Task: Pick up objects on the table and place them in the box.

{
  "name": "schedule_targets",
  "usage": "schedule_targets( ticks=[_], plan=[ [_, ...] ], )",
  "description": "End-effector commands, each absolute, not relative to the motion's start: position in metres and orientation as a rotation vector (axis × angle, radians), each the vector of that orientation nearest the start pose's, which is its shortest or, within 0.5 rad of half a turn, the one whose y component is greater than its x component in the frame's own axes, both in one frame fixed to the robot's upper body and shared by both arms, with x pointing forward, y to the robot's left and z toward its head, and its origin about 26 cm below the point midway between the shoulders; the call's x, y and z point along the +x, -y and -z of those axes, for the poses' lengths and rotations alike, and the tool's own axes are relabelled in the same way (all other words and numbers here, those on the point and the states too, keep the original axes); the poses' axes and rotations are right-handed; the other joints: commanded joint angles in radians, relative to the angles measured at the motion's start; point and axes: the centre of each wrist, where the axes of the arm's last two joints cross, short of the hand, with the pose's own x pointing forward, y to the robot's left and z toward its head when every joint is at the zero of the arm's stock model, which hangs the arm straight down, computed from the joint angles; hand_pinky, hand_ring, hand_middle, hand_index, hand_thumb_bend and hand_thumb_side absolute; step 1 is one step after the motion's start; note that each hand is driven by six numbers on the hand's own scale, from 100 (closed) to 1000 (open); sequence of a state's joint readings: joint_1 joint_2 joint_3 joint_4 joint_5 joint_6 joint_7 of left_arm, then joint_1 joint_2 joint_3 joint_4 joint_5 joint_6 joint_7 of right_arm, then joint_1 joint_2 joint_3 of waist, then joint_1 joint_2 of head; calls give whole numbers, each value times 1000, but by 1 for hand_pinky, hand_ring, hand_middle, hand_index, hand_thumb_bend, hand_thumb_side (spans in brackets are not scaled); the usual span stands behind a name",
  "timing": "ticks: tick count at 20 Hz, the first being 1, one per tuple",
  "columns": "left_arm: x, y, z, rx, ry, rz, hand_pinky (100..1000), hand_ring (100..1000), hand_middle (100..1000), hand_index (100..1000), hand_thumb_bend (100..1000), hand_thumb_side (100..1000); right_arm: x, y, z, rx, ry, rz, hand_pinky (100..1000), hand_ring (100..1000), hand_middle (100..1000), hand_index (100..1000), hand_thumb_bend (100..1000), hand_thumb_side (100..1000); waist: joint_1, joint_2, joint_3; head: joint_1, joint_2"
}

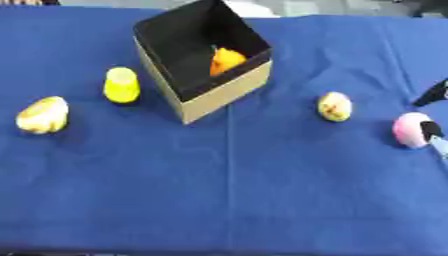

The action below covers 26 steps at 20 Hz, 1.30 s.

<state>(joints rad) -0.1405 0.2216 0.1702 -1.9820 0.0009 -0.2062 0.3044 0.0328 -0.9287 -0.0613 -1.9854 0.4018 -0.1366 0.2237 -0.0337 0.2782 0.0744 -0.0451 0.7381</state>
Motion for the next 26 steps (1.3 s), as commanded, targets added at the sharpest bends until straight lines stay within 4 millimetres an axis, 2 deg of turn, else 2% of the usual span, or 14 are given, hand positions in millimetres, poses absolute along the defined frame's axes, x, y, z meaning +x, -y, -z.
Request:
schedule_targets(
  ticks=[1,2,3,10,14,19,22,26],
  plan=[
    [280,-305,-163,431,2382,-173,770,596,563,784,164,554,256,374,-209,-859,1643,-1429,872,845,745,826,321,333,-1,-12,1,1,-9],
    [280,-305,-163,432,2382,-172,770,595,562,784,164,554,256,374,-210,-856,1635,-1445,871,847,747,840,466,308,-1,-11,1,1,-8],
    [280,-305,-163,433,2382,-172,770,595,562,784,165,554,256,375,-211,-856,1623,-1463,866,846,747,842,513,291,-2,-11,0,1,-8],
    [279,-306,-162,445,2379,-168,770,595,561,783,165,554,256,383,-231,-828,1550,-1488,866,856,763,847,511,203,-2,-13,-5,5,-4],
    [279,-307,-162,452,2377,-168,770,594,560,783,162,554,255,388,-243,-821,1479,-1483,869,860,767,843,517,183,-2,-11,-10,6,3],
    [278,-308,-161,463,2373,-164,770,593,559,783,160,555,255,390,-257,-870,1424,-1479,873,863,770,838,491,108,-1,-9,-17,2,16],
    [278,-308,-160,466,2369,-159,770,592,558,783,158,556,255,389,-260,-880,1392,-1483,875,866,772,837,476,100,1,-7,-22,-1,23],
    [278,-308,-160,467,2368,-153,770,591,558,783,156,556,256,387,-261,-867,1355,-1508,878,871,772,837,385,100,2,-5,-26,-8,29]
  ],
)
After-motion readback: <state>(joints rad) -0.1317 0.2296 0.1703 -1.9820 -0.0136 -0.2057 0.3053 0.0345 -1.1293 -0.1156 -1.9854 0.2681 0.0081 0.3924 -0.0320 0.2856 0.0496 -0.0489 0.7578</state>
